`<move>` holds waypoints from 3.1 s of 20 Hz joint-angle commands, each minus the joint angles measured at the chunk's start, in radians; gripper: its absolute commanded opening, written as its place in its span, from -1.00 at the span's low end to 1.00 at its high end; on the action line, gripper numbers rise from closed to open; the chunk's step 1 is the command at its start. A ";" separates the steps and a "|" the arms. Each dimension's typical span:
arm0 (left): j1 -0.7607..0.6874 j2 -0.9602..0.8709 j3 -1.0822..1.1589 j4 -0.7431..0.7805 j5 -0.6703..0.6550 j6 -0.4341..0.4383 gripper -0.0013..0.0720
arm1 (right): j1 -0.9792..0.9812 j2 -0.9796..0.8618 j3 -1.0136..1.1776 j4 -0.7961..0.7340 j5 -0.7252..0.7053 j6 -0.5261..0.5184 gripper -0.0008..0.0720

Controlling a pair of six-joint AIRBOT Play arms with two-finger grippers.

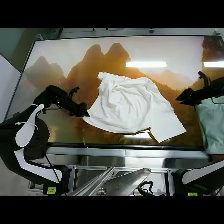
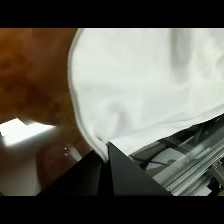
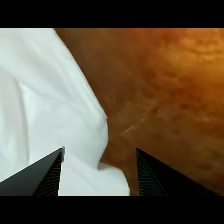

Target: Fold the shirts.

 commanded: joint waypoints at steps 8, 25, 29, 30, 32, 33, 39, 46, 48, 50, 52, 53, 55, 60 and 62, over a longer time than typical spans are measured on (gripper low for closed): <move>0.045 0.043 0.011 0.045 0.005 -0.042 -0.92 | 0.152 -0.117 0.011 0.029 0.009 -0.044 -0.09; 0.060 1.266 0.550 0.235 -0.567 -0.282 -0.92 | 0.047 1.122 0.425 0.321 0.448 -0.195 -0.91; 0.015 1.162 0.683 0.317 -0.339 -0.325 -0.92 | 0.047 1.178 0.421 0.234 0.453 -0.192 -0.92; -0.002 1.112 0.706 0.317 -0.291 -0.332 -0.92 | 0.047 1.158 0.410 0.237 0.429 -0.169 -0.92; -0.036 1.014 0.710 0.318 -0.219 -0.332 -0.92 | 0.048 1.096 0.359 0.264 0.359 -0.140 -0.92; -0.053 0.969 0.679 0.317 -0.199 -0.332 -0.92 | 0.049 1.057 0.307 0.306 0.331 -0.142 -0.92; -0.095 0.667 0.223 0.321 -0.343 -0.313 -0.92 | 0.188 0.781 -0.137 0.327 0.465 -0.229 -0.92; 0.016 0.044 0.124 0.290 -0.593 -0.284 -0.92 | 0.223 0.147 -0.114 0.355 0.686 -0.233 -0.92; 0.017 -0.081 0.235 0.291 -0.598 -0.284 -0.92 | 0.223 0.037 -0.023 0.358 0.707 -0.210 -0.92; 0.016 -0.169 0.349 0.291 -0.589 -0.285 -0.92 | 0.221 -0.037 0.061 0.358 0.741 -0.193 -0.92; 0.018 -0.237 0.468 0.292 -0.545 -0.286 -0.92 | 0.216 -0.085 0.156 0.357 0.751 -0.170 -0.92; 0.019 -0.266 0.529 0.294 -0.506 -0.286 -0.92 | 0.213 -0.100 0.198 0.354 0.745 -0.169 -0.92; 0.018 -0.304 0.636 0.316 -0.433 -0.290 -0.92 | 0.208 -0.105 0.260 0.320 0.733 -0.138 -0.92; 0.019 -0.319 0.777 0.523 -0.232 -0.394 -0.92 | 0.187 -0.071 0.309 -0.048 0.531 0.026 -0.92; 0.005 -0.323 0.777 0.518 -0.212 -0.391 -0.92 | 0.189 -0.072 0.307 -0.201 0.438 0.081 -0.92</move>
